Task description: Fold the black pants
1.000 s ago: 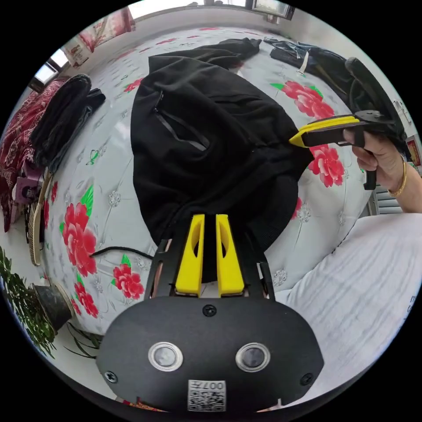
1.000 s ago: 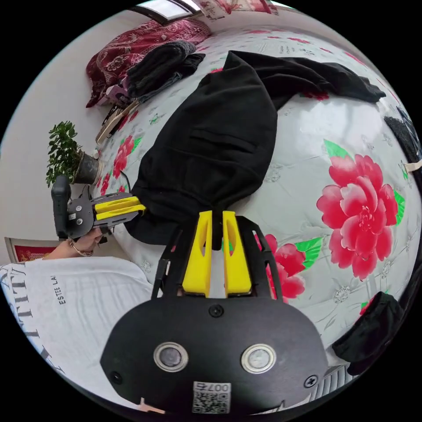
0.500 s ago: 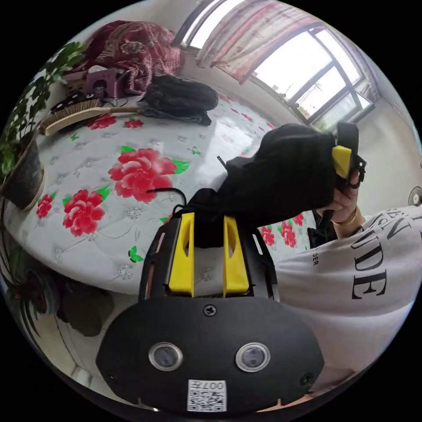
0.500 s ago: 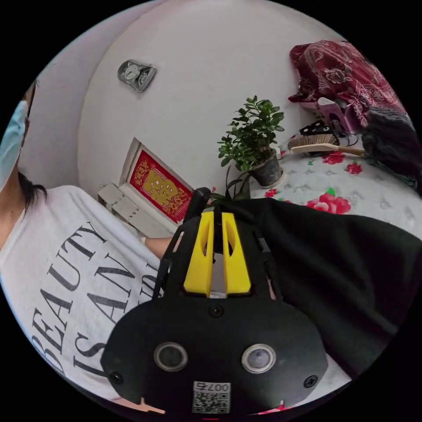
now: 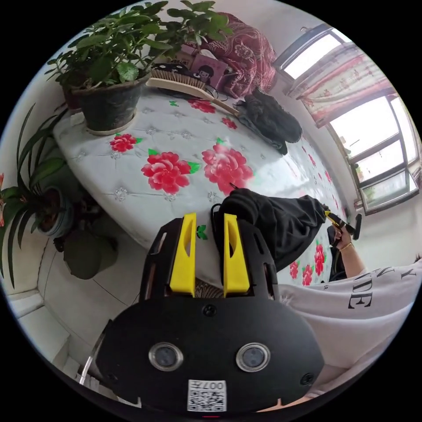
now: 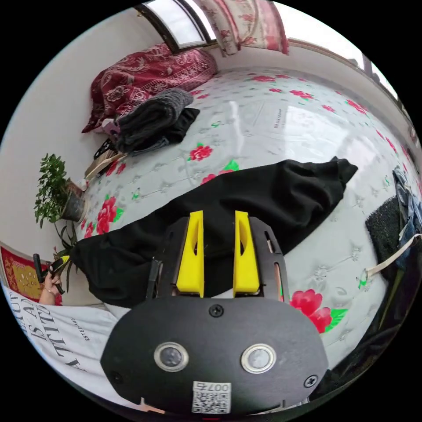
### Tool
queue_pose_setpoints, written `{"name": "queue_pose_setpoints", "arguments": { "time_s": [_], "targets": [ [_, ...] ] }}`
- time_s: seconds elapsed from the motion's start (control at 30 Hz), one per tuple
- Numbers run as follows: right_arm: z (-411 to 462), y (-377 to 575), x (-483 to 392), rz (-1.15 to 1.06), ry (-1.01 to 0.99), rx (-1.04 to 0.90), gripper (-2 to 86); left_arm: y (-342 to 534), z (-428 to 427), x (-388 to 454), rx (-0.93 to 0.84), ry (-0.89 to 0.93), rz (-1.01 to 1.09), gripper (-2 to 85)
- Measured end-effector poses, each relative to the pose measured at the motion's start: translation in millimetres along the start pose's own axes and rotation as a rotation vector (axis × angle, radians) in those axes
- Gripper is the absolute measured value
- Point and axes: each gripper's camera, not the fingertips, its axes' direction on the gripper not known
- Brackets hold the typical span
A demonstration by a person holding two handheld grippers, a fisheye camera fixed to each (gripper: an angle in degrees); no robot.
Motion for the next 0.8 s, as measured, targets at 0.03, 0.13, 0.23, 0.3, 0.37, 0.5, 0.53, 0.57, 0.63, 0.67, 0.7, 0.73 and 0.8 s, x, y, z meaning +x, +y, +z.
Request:
{"name": "queue_pose_setpoints", "arguments": {
  "time_s": [0.03, 0.13, 0.23, 0.3, 0.37, 0.5, 0.53, 0.57, 0.63, 0.67, 0.7, 0.73, 0.8],
  "targets": [
    [-9, -7, 31, 0.055, 0.082, -0.001, 6.7, -8, 1, -4, 0.017, 0.031, -0.007, 11.1],
    [-23, -27, 80, 0.144, 0.227, 0.009, 6.9, -36, 23, 3, -0.018, 0.058, 0.043, 13.4],
    [-17, -46, 104, 0.19, 0.274, -0.016, 6.1, -62, 71, 18, -0.119, 0.057, 0.097, 14.5],
    [2, -49, 112, 0.212, 0.279, -0.098, 4.6, -73, 107, 21, -0.198, 0.065, 0.082, 14.1],
    [24, -36, 106, 0.202, 0.275, -0.152, 1.6, -80, 150, 20, -0.312, 0.151, -0.001, 11.5],
    [20, 4, 76, 0.069, 0.335, -0.213, 0.3, -84, 152, 38, -0.3, 0.039, 0.091, 5.8],
    [14, 26, 70, 0.035, 0.368, -0.224, 0.1, -82, 144, 42, -0.275, 0.039, 0.127, 4.9],
    [6, 53, 65, 0.01, 0.409, -0.235, 0.0, -80, 137, 43, -0.264, 0.041, 0.144, 4.7],
    [-11, 101, 62, 0.007, 0.468, -0.267, 0.0, -73, 124, 43, -0.248, 0.058, 0.17, 4.4],
    [-27, 139, 63, 0.029, 0.505, -0.287, -0.1, -67, 113, 45, -0.226, 0.082, 0.199, 4.4],
    [-37, 159, 65, 0.05, 0.518, -0.294, -0.1, -64, 107, 46, -0.215, 0.092, 0.218, 4.3],
    [-63, 201, 69, 0.104, 0.533, -0.291, 0.0, -58, 94, 49, -0.193, 0.112, 0.269, 4.4],
    [-112, 265, 77, 0.226, 0.541, -0.247, 0.1, -46, 74, 56, -0.175, 0.163, 0.388, 4.7]
  ]
}}
